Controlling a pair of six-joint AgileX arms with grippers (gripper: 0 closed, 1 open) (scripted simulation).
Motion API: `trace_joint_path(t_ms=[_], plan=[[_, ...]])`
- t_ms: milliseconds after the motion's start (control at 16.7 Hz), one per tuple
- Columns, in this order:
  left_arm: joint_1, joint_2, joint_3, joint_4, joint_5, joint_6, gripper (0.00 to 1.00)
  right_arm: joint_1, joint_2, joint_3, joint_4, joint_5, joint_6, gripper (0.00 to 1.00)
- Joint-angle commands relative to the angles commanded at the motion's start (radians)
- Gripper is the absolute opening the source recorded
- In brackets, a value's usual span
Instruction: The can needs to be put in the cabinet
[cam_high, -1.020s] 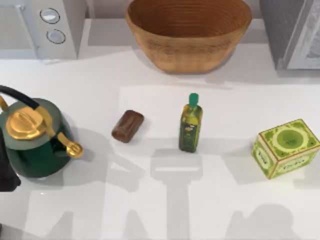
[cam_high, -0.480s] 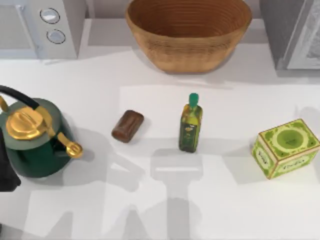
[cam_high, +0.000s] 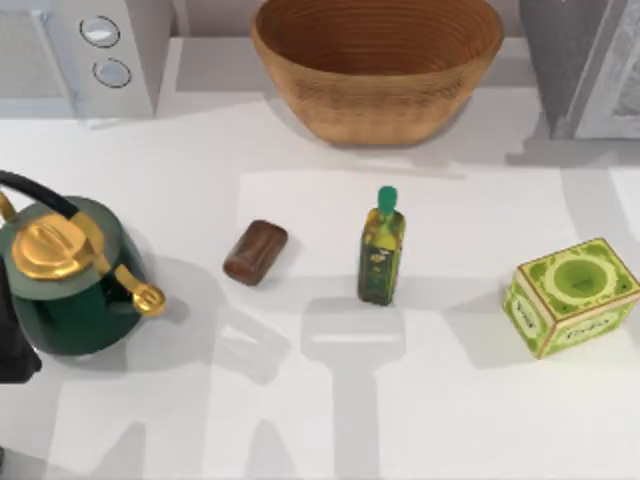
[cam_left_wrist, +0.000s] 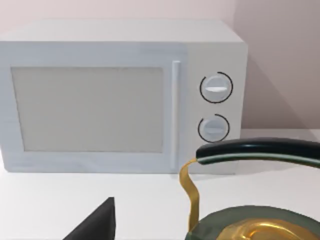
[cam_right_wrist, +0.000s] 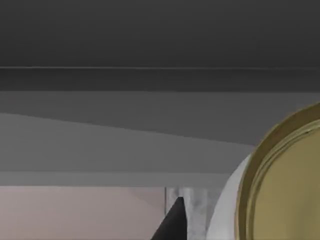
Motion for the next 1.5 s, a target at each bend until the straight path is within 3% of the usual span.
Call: trace_joint_path(t_ms=[300,960,1500], plan=[[0.000,0.000,0.000,0.000,0.000,0.000,1.00,0.024,0.178,0.256,-0.049,0.032,0.002,0.00],[0.000,0.000,0.000,0.000,0.000,0.000,1.00,0.023,0.299,0.386,-0.108,0.018,0.002,0.00],[0.000,0.000,0.000,0.000,0.000,0.000,1.00,-0.029,0.811,1.080,-0.279,-0.026,0.006,0.00]])
